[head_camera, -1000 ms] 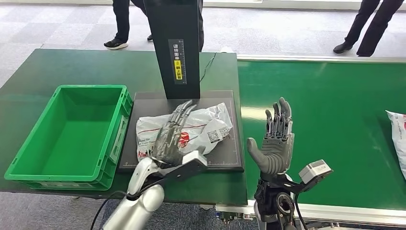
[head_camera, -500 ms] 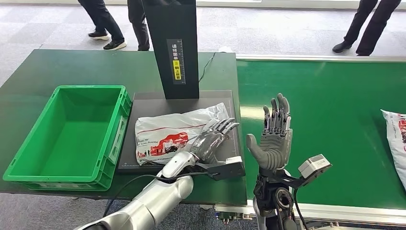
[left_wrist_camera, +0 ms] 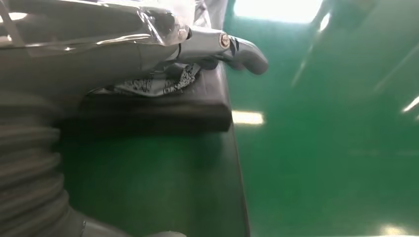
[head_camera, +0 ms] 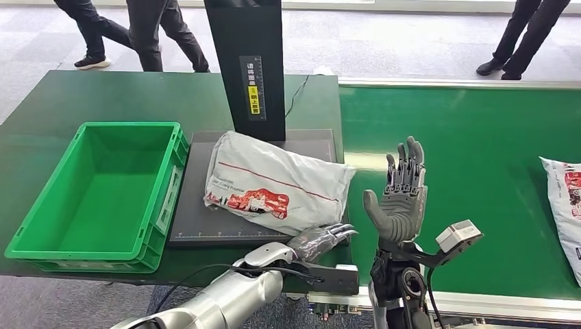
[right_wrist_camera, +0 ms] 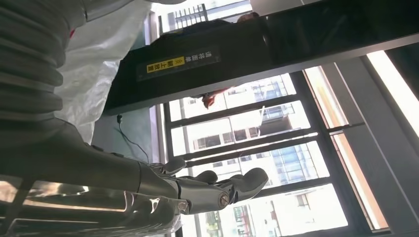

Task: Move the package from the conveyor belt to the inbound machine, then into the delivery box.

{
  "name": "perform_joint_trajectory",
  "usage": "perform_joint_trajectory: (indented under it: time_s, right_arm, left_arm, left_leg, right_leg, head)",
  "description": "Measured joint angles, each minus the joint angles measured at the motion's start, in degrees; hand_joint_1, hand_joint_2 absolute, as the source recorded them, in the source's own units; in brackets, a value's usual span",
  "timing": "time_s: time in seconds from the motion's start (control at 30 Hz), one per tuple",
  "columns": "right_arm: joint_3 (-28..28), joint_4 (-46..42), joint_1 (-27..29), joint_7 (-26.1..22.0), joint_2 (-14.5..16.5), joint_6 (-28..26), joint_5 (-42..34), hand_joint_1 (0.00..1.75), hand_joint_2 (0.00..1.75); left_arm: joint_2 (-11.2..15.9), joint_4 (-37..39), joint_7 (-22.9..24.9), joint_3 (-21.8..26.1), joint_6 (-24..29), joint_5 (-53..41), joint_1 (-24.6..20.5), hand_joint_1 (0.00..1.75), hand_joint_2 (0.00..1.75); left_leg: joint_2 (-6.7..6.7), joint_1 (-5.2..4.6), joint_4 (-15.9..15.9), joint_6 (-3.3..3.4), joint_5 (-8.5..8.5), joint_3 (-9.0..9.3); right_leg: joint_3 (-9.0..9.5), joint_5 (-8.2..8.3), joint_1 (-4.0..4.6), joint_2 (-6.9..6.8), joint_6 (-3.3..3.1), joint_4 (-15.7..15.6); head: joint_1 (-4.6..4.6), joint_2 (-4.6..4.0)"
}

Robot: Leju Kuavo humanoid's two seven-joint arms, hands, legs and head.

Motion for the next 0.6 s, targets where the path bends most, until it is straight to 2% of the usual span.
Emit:
perform_joint_trajectory:
  time_s: [0.13, 0.43, 0.6]
  right_arm:
    - [-0.6, 0.1, -0.1, 0.0, 0.0, 0.1, 0.3, 0.00, 1.75]
    - [-1.5, 0.1, -0.1, 0.0, 0.1, 0.2, 0.3, 0.00, 1.75]
    - [-1.5, 0.6, -0.3, 0.0, 0.1, -0.2, 0.1, 0.00, 1.75]
  left_arm:
    - [0.0, 0.3, 0.9, -3.4, -0.9, 1.1, -0.5, 0.00, 1.75]
    - [-0.1, 0.8, 1.2, -6.1, -0.8, 1.9, -1.2, 0.00, 1.75]
    - [0.0, 2.3, 1.0, -6.4, 4.5, 7.0, -2.4, 0.00, 1.75]
  left_leg:
    - [-0.01, 0.00, 0.0, 0.00, 0.00, 0.06]
    - [-0.03, -0.01, 0.0, 0.00, 0.00, 0.20]
    - [0.00, 0.00, 0.0, 0.00, 0.01, 0.21]
  right_leg:
    - [0.09, 0.00, 0.00, -0.02, 0.00, 0.0]
    - [0.25, 0.00, -0.01, -0.04, 0.01, 0.0]
    - [0.23, 0.01, 0.00, 0.00, 0.00, 0.0]
  head:
    - [0.01, 0.00]
    - [0.01, 0.00]
    - [0.00, 0.00]
